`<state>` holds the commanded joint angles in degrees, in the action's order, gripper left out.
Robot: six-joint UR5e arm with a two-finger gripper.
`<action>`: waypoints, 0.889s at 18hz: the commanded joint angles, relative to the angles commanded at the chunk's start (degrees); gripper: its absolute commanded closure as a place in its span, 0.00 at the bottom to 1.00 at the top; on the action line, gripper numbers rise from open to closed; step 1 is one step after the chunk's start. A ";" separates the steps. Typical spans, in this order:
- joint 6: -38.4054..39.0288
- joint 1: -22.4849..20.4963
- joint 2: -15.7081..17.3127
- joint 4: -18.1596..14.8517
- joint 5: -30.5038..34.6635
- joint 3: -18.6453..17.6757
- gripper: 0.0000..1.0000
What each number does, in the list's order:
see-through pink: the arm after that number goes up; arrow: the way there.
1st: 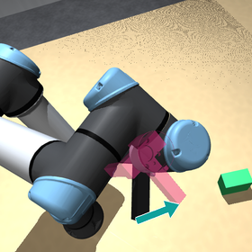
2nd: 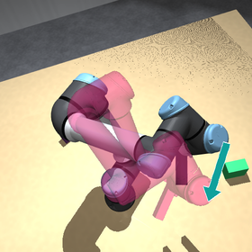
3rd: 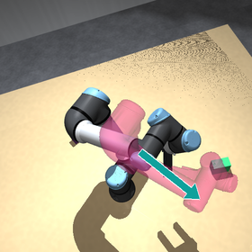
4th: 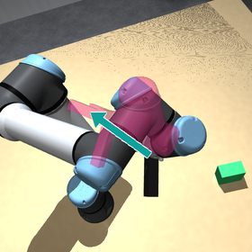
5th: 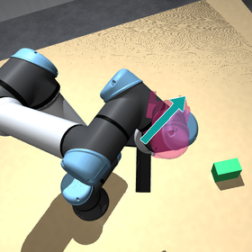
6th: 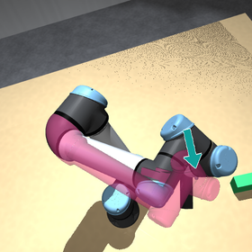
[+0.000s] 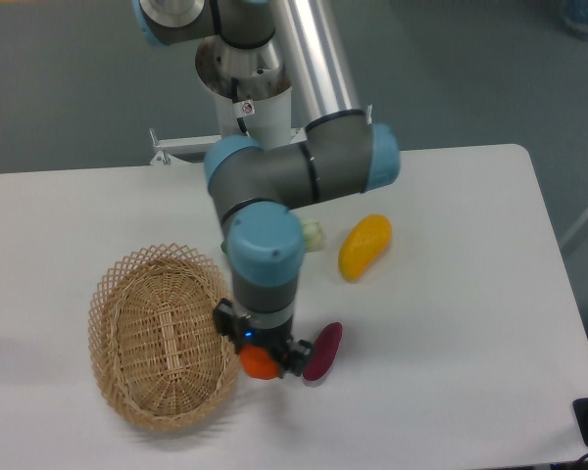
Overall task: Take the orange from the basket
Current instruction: 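Lift the orange out of the basket and carry it beside the yellow fruit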
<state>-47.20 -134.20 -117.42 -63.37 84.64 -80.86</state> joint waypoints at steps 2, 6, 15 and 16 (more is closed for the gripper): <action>-1.66 -1.58 -0.17 0.09 0.44 0.36 0.44; -12.74 -5.36 -0.17 -1.85 5.71 0.27 0.43; -22.40 -11.51 -1.05 -1.23 6.68 0.71 0.42; -23.81 -12.04 -1.05 -1.41 6.68 1.06 0.42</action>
<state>-71.00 -146.24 -118.48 -64.77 91.32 -79.81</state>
